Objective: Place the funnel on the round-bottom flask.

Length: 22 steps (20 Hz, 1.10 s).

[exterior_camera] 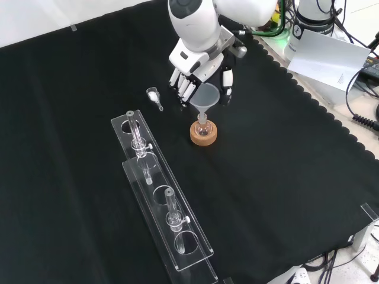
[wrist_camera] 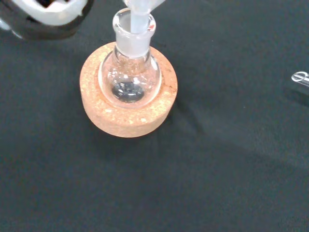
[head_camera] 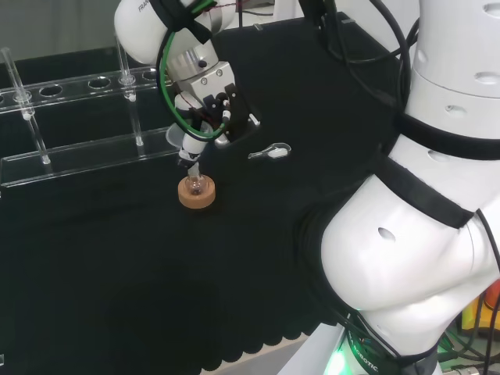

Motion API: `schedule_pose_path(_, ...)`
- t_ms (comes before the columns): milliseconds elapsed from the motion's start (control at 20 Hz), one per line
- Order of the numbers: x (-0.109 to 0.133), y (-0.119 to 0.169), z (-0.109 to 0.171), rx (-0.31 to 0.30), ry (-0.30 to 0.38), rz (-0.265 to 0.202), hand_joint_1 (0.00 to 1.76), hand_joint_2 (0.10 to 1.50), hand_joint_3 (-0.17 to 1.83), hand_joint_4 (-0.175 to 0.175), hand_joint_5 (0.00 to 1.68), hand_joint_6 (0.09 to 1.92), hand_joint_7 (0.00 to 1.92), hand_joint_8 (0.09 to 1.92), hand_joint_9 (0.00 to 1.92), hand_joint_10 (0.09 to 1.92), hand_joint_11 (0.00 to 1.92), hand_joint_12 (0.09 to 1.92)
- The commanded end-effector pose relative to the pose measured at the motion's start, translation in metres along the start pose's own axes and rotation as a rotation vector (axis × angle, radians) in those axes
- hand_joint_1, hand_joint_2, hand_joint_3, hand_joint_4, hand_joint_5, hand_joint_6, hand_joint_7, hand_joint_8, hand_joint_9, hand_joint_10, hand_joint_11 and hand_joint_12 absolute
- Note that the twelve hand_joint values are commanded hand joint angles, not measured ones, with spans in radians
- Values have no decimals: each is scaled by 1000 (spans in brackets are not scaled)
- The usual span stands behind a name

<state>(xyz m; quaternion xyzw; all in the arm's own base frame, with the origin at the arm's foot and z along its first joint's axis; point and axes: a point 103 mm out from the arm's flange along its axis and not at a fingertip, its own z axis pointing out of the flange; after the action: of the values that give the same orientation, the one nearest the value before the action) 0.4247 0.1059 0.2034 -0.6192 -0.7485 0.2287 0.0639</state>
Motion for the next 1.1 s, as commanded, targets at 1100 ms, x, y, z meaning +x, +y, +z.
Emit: schedule_pose_path(1100,7,4,5,25,-15,-1,833,703,516,-38,524,778,580,723,849,506,565,1207)
